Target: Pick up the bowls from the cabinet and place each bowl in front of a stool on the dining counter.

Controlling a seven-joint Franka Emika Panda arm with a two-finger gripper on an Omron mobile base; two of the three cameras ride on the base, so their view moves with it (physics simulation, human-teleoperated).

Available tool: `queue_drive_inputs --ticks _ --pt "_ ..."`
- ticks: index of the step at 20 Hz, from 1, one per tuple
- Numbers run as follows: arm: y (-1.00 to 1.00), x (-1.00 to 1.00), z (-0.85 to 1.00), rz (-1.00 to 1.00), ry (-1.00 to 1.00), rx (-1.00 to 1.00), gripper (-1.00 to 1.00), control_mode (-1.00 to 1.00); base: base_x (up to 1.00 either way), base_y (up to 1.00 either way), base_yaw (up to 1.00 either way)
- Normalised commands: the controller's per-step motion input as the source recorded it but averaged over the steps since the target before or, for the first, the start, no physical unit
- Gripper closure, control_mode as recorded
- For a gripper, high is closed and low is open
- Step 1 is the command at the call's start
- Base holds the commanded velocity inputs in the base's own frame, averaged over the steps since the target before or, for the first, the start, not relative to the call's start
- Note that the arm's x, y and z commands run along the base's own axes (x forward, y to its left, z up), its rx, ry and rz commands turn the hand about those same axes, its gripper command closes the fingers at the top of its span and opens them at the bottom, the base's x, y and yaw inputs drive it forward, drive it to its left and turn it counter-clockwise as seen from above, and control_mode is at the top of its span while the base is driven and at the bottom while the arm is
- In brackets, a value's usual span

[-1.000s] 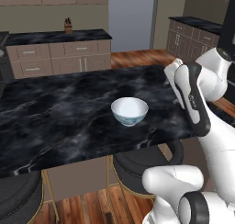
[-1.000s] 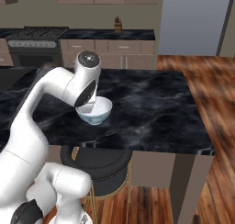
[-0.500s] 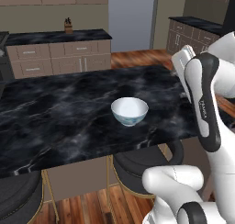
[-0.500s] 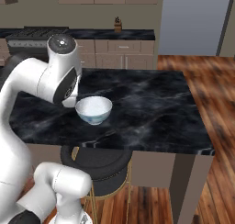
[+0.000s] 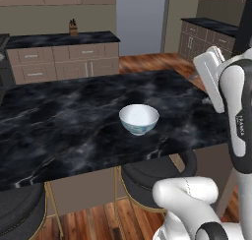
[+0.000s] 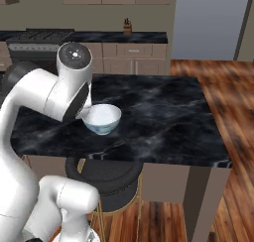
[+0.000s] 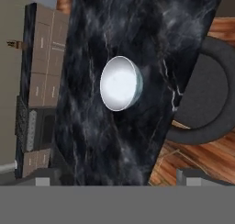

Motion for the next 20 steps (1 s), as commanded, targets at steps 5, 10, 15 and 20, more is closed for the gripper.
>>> queue_drive_inputs --ticks 5,10,15,20 --pt "-0.04 -0.61 -0.02 0.01 -0.22 0.0 -1.0 1.0 -0.18 0.0 0.0" --pt "0.0 0.0 0.0 0.0 0.0 0.0 -1.0 1.0 -0.97 -0.62 -0.04" --pt "0.0 0.0 0.0 0.0 0.0 0.0 -1.0 1.0 -0.37 -1.0 -0.16" --pt "0.0 0.0 0.0 0.0 0.0 0.0 -1.0 1.0 0.08 -1.0 -0.05"
